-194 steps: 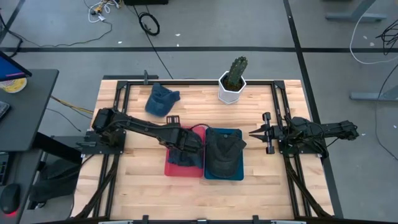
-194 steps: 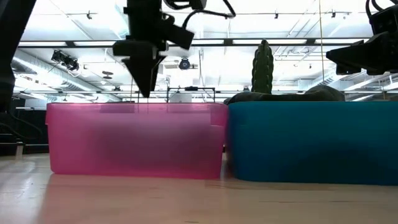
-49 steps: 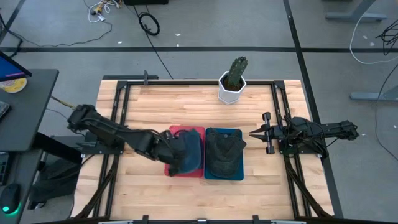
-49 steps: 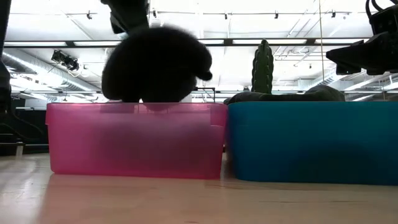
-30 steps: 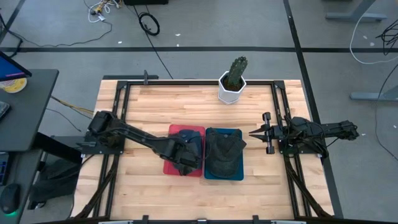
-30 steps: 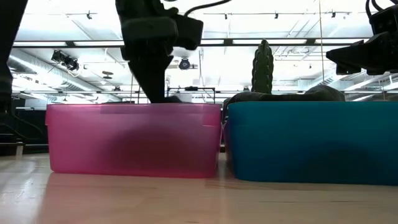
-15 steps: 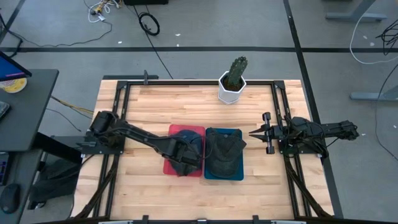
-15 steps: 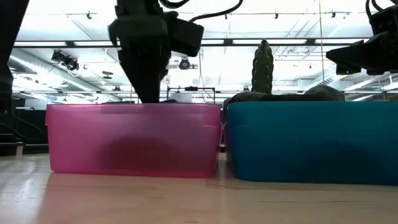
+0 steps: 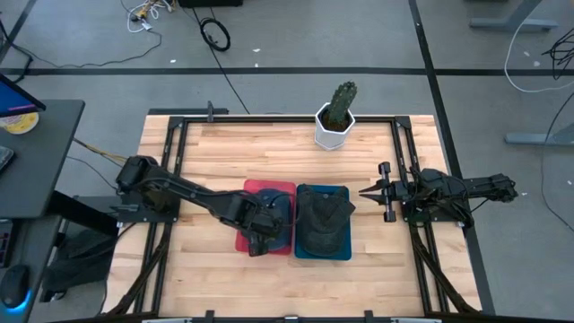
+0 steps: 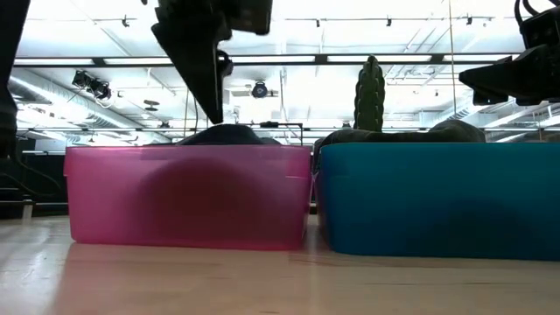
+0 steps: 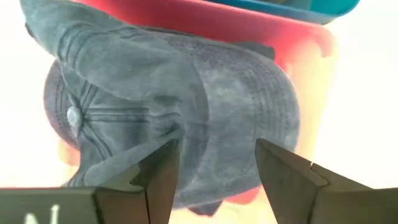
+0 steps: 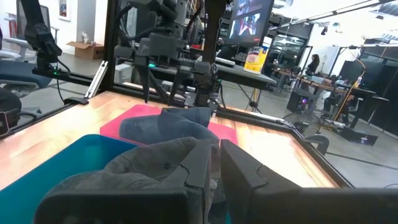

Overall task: Pick & Place hat
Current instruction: Return to Home Position

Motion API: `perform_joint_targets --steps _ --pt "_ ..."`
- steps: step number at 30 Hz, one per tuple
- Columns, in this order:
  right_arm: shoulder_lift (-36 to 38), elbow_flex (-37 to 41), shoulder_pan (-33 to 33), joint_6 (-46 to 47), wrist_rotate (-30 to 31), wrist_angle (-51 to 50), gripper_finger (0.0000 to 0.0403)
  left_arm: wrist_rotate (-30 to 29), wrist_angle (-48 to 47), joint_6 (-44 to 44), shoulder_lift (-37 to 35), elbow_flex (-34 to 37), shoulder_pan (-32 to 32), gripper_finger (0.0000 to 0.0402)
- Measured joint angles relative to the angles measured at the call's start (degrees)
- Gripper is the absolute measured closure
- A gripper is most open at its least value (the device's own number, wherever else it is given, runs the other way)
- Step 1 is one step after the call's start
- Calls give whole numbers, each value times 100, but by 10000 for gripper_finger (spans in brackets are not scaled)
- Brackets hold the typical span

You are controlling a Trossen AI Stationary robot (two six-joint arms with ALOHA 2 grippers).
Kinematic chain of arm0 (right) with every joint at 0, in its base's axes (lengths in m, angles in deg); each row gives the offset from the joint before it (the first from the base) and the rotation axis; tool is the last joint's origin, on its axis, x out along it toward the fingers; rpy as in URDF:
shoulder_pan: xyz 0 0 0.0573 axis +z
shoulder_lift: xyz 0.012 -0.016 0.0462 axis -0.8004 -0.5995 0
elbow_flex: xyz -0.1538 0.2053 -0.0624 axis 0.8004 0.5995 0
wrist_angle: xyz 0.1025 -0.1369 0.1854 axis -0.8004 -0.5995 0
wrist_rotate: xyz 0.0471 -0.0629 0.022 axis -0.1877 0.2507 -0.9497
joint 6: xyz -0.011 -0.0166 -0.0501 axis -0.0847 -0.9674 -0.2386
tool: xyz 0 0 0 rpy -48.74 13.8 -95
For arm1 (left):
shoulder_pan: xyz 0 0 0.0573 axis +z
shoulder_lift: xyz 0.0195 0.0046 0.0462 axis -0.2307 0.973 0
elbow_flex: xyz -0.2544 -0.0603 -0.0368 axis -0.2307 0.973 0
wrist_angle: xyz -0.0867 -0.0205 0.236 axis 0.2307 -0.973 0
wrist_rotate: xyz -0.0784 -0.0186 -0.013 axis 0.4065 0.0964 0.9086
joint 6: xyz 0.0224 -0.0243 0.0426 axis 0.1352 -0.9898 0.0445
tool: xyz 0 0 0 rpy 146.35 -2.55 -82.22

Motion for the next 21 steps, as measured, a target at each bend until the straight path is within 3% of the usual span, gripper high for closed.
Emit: perform_joint_targets --steps 5,9,15,18,21 --pt "1 0 -1 1 -1 3 364 -608 -164 339 -185 7 -177 190" --pt "1 0 0 -1 -1 -1 364 -1240 476 671 -436 122 -389 189" --pt "0 0 1 1 0 1 364 -1270 1337 1296 -963 503 -532 188" --pt "1 0 1 1 1 1 364 -1217 2385 1579 -1403 1137 -440 189" --pt "-1 0 -1 1 1 1 364 -691 3461 1727 -1830 1947 -298 189"
